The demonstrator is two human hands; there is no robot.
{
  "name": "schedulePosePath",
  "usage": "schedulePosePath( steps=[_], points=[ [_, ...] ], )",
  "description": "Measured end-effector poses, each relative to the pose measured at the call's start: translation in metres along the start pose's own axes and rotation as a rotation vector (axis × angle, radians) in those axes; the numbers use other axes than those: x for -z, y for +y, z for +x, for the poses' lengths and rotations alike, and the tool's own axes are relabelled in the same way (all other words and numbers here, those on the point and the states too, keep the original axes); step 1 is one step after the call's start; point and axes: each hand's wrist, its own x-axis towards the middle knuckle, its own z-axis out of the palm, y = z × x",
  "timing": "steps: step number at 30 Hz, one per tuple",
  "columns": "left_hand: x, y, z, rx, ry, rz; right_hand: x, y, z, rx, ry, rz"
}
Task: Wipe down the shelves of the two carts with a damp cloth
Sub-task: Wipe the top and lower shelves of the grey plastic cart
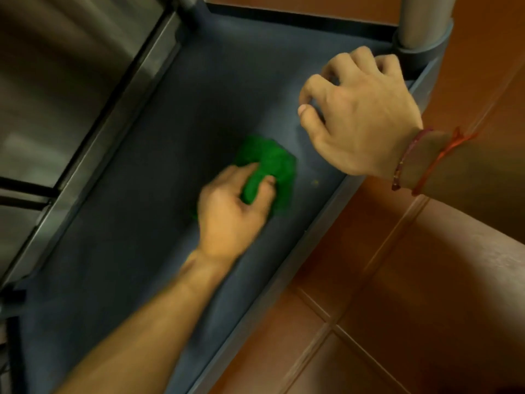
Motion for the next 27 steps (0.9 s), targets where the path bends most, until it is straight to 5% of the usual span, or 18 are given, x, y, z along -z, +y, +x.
schedulePosePath(
  steps=[7,17,27],
  points=[
    [0.002,-0.017,0.01,-0.072,-0.005,0.045,-0.003,0.001,0.002,-0.002,-0.015,-0.005],
    [0.035,-0.138,0.088,0.794,0.244,0.305,-0.002,0.002,0.0,0.003,-0.034,-0.021],
    [0.036,-0.158,0.103,0.621,0.188,0.373,0.003,-0.002,-0.001,0.014,-0.087,-0.016]
  ],
)
